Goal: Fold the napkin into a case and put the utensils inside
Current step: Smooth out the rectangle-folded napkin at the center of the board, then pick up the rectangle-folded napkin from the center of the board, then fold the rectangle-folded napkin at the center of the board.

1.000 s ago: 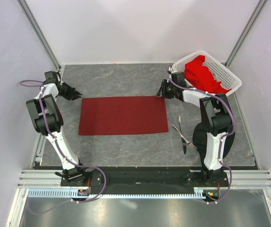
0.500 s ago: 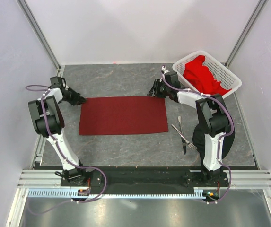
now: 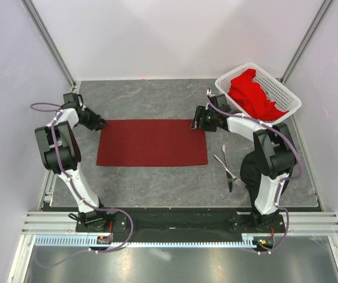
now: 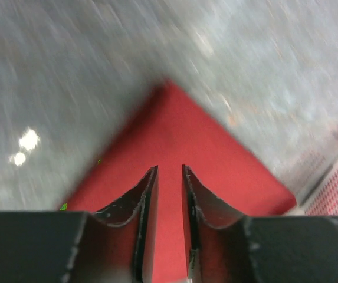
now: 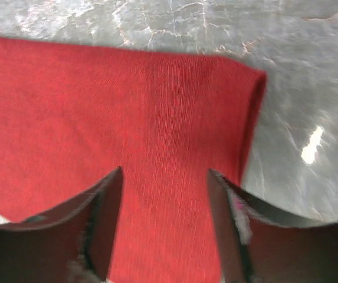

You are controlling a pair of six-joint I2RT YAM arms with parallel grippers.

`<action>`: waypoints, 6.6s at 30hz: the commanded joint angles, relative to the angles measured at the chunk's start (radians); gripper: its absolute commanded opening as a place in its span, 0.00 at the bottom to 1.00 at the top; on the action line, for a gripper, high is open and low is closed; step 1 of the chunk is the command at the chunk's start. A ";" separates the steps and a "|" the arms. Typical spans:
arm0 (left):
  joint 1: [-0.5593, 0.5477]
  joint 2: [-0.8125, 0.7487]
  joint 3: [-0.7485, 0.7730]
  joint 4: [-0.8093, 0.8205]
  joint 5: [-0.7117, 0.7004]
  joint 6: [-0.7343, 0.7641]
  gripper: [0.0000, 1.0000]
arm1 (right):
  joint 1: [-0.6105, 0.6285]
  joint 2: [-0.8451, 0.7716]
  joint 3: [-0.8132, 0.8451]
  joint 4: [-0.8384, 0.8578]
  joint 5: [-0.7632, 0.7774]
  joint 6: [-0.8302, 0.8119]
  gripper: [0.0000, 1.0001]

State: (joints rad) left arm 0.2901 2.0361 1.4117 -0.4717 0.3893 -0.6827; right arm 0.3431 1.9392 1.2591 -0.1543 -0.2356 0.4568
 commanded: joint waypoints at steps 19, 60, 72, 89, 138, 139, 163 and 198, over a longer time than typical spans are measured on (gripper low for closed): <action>-0.534 -0.691 -0.441 0.168 -0.092 -0.037 0.56 | 0.158 -0.080 -0.044 -0.292 0.416 -0.006 0.73; -0.566 -0.644 -0.465 0.169 -0.090 -0.024 0.54 | 0.151 -0.150 -0.173 -0.163 0.438 -0.167 0.00; -0.611 -0.433 -0.392 0.251 -0.014 -0.113 0.51 | 0.073 -0.350 -0.167 -0.257 0.539 -0.247 0.00; -0.485 -0.579 -0.433 0.183 0.008 -0.081 0.51 | 0.257 -0.301 0.083 -0.350 0.503 -0.192 0.00; -0.672 -0.469 -0.439 0.283 0.036 -0.203 0.46 | 0.211 -0.431 0.106 -0.441 0.440 -0.218 0.00; -0.627 -0.494 -0.456 0.266 0.030 -0.190 0.46 | 0.227 -0.422 0.114 -0.441 0.434 -0.208 0.00; -0.477 -0.645 -0.732 0.278 -0.156 -0.140 0.32 | 0.436 -0.099 0.246 -0.157 0.251 0.175 0.00; -0.477 -0.654 -0.847 0.332 -0.179 -0.140 0.24 | 0.448 0.136 0.321 -0.007 0.170 0.461 0.00</action>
State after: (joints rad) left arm -0.1890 1.4071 0.5774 -0.1684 0.2363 -0.8299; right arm 0.7834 2.0491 1.5196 -0.1989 -0.0559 0.8913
